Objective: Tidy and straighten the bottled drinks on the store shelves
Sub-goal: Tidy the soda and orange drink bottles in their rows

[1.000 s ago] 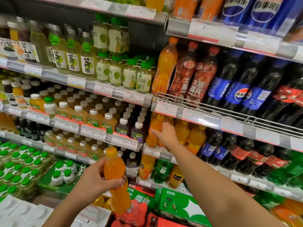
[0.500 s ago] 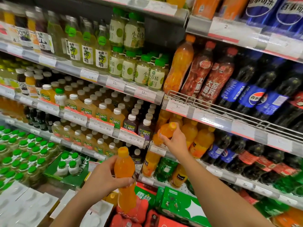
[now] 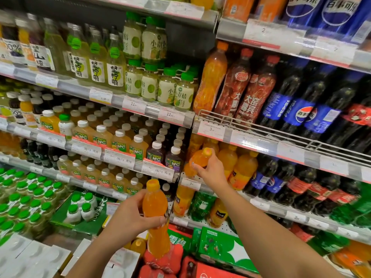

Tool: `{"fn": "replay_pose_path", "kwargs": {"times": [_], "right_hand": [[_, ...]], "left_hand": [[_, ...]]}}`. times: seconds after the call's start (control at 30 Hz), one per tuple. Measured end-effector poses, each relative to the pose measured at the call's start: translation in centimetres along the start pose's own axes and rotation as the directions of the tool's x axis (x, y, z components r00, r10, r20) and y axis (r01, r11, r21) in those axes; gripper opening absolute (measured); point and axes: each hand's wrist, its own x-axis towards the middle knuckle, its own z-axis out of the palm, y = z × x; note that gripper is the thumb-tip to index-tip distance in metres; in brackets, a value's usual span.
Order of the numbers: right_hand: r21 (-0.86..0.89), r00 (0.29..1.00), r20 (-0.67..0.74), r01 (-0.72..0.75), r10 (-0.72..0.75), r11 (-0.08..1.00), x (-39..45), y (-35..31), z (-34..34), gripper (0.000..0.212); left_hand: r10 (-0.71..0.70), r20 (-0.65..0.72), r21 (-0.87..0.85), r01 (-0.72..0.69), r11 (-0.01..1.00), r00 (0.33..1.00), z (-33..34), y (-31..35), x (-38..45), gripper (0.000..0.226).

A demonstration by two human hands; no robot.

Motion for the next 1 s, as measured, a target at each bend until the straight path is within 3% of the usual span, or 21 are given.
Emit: {"fn": "replay_pose_path", "kwargs": {"times": [0.17,0.43,0.57,0.77,1.0], "right_hand": [[-0.201,0.99,0.057,-0.113,0.127,0.973,2.9,-1.7,-0.6,0.05],[-0.208,0.954,0.198,-0.185,0.226,0.96,6.0,-2.8,-0.7,0.047],[-0.187,0.946,0.181,-0.237,0.271,0.953,6.4,-2.9,-0.1,0.049],[-0.367,0.957,0.138,-0.191,0.256,0.911,6.7,-3.8,0.8,0.06],[-0.332,0.972,0.097,-0.171,0.214,0.928,6.5,-3.1,0.8,0.055]], "left_hand": [[-0.001,0.017,-0.002,0.001,1.0,1.0,0.1,-0.1,0.2,0.056],[-0.003,0.032,-0.033,0.004,0.999,0.999,-0.9,-1.2,0.4,0.062],[-0.01,0.037,-0.02,0.01,1.0,0.999,-1.4,-1.9,0.9,0.062],[-0.015,0.055,0.007,0.015,1.0,0.998,-1.5,-2.0,1.9,0.055],[0.02,0.085,-0.006,-0.019,1.0,0.996,-0.4,-2.1,3.4,0.052]]}}
